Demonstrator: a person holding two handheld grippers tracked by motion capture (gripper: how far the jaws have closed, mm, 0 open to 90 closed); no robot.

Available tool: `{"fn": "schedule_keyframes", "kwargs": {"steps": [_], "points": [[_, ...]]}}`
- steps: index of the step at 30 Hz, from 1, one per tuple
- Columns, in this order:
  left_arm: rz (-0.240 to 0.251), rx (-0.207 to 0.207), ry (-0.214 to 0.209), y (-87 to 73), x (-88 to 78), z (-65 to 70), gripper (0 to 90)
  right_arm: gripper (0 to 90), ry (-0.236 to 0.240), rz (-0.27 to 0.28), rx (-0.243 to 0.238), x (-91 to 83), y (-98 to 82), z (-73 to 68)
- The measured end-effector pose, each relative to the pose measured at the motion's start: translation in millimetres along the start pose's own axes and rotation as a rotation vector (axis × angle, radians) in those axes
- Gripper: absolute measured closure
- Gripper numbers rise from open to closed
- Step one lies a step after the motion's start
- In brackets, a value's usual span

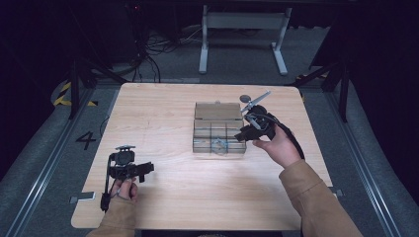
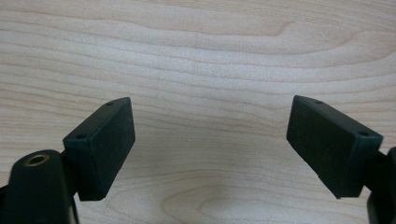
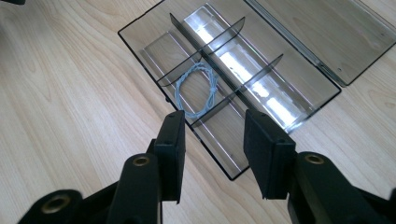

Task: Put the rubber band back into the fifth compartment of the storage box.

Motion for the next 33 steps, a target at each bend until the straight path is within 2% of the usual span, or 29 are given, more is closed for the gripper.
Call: {"fn": "schedule_keyframes", "kwargs": {"steps": [6,16,33], "points": [[-0.001,0.0,0.001,0.0,-0.1,-0.2,16.1,58.6,-0.005,0.013,0.01,-9.1,-10.2,4.7],[0.001,0.001,0.001,-0.1,0.1,0.3,16.1,56.8,-0.011,0.038,0.054,-25.3,-36.0,14.2],[0.001,0.003,0.004,-0.6,0.7,1.2,16.1,54.2,0.019,0.056,0.068,-33.7,-75.2,5.5]]}}
Point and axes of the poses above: each handheld gripper's, and its own axes: x roughly forward along the jaws, y roughly out of its top, z roughly to its right, the point moved 5 cm from there along x, roughly forward along the jaws, and after that the axes turned 14 degrees about -y, right-handed, at the moved point
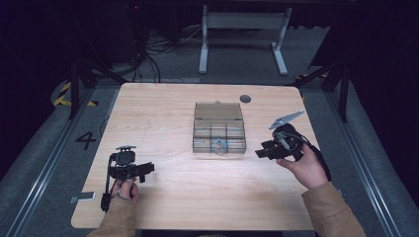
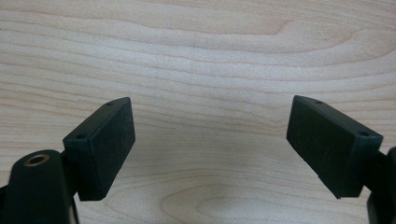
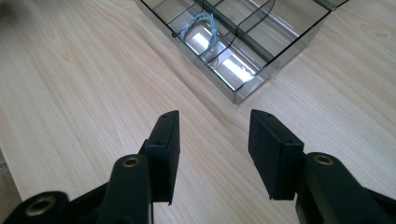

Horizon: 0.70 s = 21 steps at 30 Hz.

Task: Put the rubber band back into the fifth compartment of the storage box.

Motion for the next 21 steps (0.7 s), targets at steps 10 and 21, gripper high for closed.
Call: {"fn": "schedule_keyframes", "kwargs": {"steps": [10,21], "points": [[0.002,0.0,-0.005,0.3,-0.3,0.7,16.1,54.6,0.015,0.002,0.024,12.1,-33.3,-7.1],[-0.003,0.002,-0.006,0.3,-0.3,1.2,16.1,53.5,-0.008,0.037,-0.024,26.5,-48.4,-13.9]]}}
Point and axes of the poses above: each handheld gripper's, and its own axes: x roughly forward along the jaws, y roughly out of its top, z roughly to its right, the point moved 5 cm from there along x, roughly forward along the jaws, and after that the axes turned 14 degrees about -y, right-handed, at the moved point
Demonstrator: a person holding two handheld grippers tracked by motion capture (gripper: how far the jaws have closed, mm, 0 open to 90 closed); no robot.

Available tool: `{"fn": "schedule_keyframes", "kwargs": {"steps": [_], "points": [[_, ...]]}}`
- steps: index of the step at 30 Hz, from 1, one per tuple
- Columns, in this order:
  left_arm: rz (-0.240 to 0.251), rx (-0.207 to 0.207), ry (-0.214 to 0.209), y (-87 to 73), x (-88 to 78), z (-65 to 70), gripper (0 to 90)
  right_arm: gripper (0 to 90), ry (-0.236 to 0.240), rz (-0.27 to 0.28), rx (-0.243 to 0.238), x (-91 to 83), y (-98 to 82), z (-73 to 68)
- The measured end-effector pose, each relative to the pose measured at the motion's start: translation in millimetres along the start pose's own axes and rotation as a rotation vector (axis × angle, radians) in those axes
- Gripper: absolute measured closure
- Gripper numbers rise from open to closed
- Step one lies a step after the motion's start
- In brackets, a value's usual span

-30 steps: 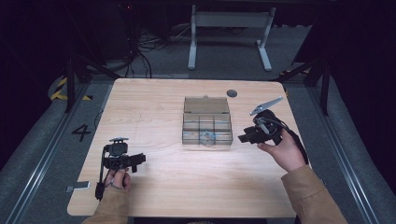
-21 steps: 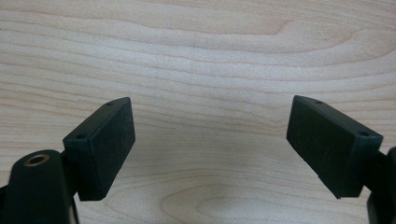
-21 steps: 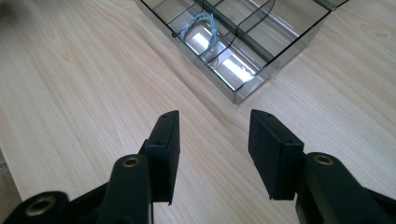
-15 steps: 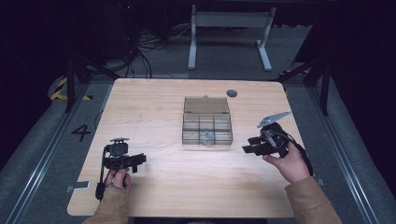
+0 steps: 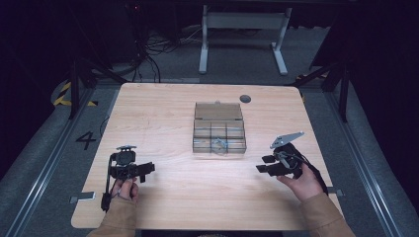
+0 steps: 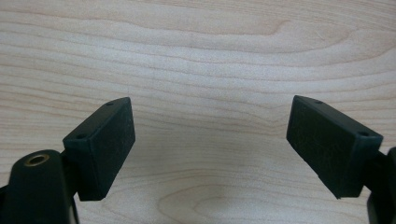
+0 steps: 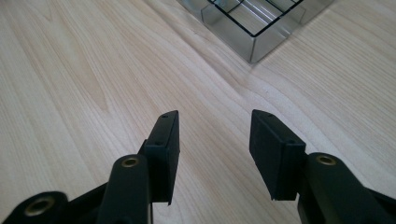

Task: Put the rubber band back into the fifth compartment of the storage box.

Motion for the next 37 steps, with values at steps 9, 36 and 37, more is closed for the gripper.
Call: {"fn": "schedule_keyframes", "kwargs": {"steps": [9,36,37], "points": [[-0.001,0.0,-0.002,-0.2,0.2,0.3,16.1,53.4,-0.005,0.024,-0.072,12.9,-12.0,-16.0],[-0.001,0.01,-0.007,0.1,0.0,2.3,16.1,52.7,0.019,0.052,-0.216,32.3,-24.8,-63.8],[0.0,0.009,-0.007,0.2,0.1,2.3,16.1,52.5,0.017,0.05,-0.209,32.0,-24.8,-62.9]]}}
Point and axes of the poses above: each handheld gripper's, and its own axes: x roughly forward along the jaws, y roughly out of its top, z roughly to its right, the point moved 5 cm from there along x, roughly forward along the jaws, and after that the axes turned 14 degrees about -y, right-handed, at the moved point
